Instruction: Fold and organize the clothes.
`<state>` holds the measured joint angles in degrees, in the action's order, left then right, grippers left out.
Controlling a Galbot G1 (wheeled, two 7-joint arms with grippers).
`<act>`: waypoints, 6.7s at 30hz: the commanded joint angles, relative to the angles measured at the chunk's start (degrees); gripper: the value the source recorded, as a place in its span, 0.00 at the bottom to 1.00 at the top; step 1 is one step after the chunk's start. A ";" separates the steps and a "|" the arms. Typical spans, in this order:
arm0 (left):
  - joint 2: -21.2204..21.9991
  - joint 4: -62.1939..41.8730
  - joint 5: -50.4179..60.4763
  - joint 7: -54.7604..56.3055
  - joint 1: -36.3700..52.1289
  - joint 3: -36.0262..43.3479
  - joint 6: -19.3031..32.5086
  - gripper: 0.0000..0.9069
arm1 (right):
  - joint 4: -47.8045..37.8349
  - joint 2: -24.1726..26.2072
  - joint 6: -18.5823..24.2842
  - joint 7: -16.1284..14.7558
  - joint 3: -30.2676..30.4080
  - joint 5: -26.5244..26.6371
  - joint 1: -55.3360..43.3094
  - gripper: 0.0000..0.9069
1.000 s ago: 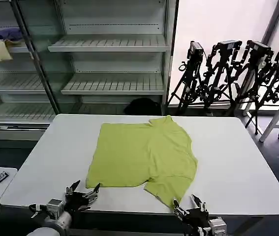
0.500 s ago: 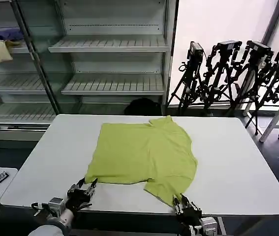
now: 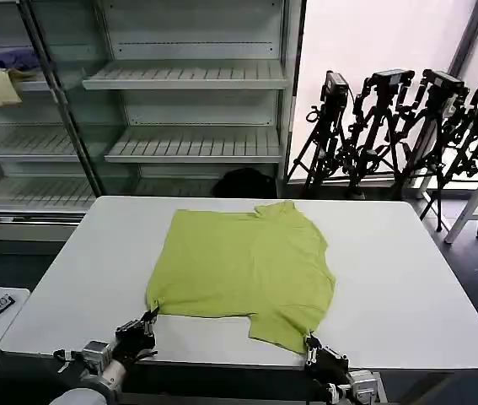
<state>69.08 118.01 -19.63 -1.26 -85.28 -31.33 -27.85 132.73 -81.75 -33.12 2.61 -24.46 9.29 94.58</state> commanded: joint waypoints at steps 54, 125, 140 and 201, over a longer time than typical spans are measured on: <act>1.50 -11.37 7.76 -2.67 19.81 3.92 -5.15 0.01 | -24.92 -0.78 -0.15 -4.95 0.19 -4.44 -34.31 0.00; 1.47 -13.46 7.52 -1.95 19.53 3.50 -2.96 1.00 | -22.56 0.65 0.05 -7.28 -7.85 -4.52 -23.56 0.39; 1.55 -15.90 7.59 -2.48 19.26 3.37 -2.86 0.13 | -23.32 -0.10 0.04 -7.40 -6.92 -6.32 -24.21 0.00; 0.45 8.23 5.80 -2.41 -12.43 -8.96 1.81 1.00 | 3.58 0.22 0.02 -5.26 -3.41 -6.64 6.45 1.00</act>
<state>69.36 125.15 -14.50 -4.24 -95.64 -39.50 -27.05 134.97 -81.49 -33.15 -2.42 -28.35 3.95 99.19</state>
